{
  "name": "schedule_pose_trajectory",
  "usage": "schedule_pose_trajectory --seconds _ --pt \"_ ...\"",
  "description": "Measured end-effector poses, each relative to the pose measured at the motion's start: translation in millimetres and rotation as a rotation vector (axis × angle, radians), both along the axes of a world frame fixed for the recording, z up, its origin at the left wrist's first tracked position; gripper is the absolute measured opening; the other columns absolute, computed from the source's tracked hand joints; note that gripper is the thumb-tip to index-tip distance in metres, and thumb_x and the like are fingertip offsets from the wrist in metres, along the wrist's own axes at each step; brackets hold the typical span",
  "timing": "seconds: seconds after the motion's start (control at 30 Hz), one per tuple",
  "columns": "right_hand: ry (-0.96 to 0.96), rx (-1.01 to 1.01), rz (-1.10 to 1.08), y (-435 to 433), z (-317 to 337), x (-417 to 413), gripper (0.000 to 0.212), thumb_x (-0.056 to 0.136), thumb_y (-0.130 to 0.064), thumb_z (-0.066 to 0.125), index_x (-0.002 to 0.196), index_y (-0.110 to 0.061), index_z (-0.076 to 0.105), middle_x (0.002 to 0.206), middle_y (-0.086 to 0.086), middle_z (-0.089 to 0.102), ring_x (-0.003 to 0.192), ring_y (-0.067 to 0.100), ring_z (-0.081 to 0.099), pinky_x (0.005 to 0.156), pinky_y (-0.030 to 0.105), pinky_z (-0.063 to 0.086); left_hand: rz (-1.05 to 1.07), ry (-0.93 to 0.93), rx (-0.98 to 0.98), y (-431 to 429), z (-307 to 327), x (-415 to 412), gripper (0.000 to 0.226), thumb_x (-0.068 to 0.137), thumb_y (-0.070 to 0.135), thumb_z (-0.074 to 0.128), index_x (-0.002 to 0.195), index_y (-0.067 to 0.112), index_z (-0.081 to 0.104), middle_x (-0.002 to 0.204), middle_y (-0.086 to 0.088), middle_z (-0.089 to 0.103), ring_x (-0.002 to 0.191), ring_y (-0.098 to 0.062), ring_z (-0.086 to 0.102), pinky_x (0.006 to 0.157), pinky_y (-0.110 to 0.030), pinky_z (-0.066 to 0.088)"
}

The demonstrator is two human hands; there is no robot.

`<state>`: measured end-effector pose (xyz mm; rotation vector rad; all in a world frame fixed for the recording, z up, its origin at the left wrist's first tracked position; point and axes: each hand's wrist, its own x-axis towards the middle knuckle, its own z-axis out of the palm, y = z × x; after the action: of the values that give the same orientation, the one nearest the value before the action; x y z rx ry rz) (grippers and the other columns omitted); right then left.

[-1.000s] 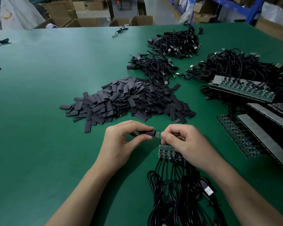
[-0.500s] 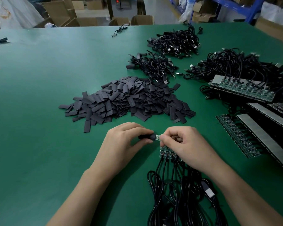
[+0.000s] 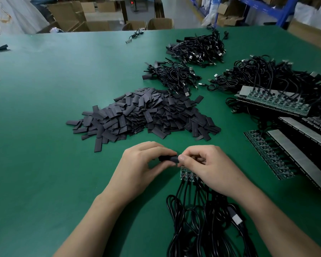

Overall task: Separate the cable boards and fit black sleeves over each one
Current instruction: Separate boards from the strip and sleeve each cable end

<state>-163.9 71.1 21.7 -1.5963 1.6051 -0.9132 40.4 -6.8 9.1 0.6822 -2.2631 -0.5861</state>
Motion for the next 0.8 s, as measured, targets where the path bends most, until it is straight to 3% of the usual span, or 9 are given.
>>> schedule_pose_trajectory --seconds 0.13,0.23,0.3,0.4,0.63,0.8 --pt "-0.073 -0.041 -0.05 -1 3 -8 0.009 0.097 -0.032 0.067 0.091 -0.03 0.073 0.08 -0.005 0.069 0.072 0.015 0.065 0.067 0.029 0.054 0.071 0.029 0.026 -2 0 1 0.017 0.085 0.025 0.083 0.101 0.019 0.08 0.095 0.013 0.074 0.088 -0.003 0.069 0.078 -0.031 0.057" --pt "-0.035 -0.047 -0.044 0 3 -13 0.014 0.096 -0.031 0.07 0.082 -0.026 0.072 0.064 -0.013 0.059 0.056 0.003 0.049 0.054 0.017 0.04 0.104 0.045 0.035 -1 1 2 0.018 0.084 0.024 0.084 0.101 0.02 0.08 0.096 0.014 0.074 0.089 -0.003 0.069 0.078 -0.032 0.057" --pt "-0.013 -0.025 -0.016 0 4 -13 0.018 0.096 -0.032 0.069 0.08 -0.025 0.072 0.062 -0.006 0.058 0.054 0.004 0.045 0.052 0.024 0.036 0.103 0.049 0.037 0 1 2 0.018 0.084 0.024 0.084 0.101 0.02 0.081 0.096 0.014 0.074 0.089 -0.003 0.069 0.078 -0.032 0.057" --pt "-0.017 -0.007 -0.006 0 4 -12 0.019 0.097 -0.035 0.066 0.08 -0.028 0.072 0.071 0.005 0.064 0.06 0.011 0.051 0.058 0.036 0.041 0.073 0.05 0.036 1 2 1 0.018 0.085 0.024 0.082 0.101 0.018 0.081 0.095 0.012 0.074 0.087 -0.003 0.069 0.077 -0.031 0.057" --pt "-0.006 0.003 0.044 0 1 -8 0.021 0.099 -0.033 0.066 0.079 -0.034 0.071 0.066 -0.011 0.062 0.06 0.003 0.05 0.058 0.018 0.039 -0.001 0.049 -0.028 4 2 -2 0.017 0.087 0.02 0.082 0.102 0.012 0.08 0.097 0.008 0.075 0.089 -0.004 0.07 0.081 -0.028 0.058" --pt "0.002 0.019 0.06 -1 2 -11 0.02 0.099 -0.032 0.066 0.08 -0.034 0.072 0.066 -0.016 0.061 0.06 -0.001 0.05 0.06 0.015 0.041 -0.025 0.067 0.005 3 1 -2 0.015 0.088 0.02 0.081 0.102 0.014 0.08 0.097 0.01 0.075 0.089 -0.002 0.069 0.082 -0.026 0.057"
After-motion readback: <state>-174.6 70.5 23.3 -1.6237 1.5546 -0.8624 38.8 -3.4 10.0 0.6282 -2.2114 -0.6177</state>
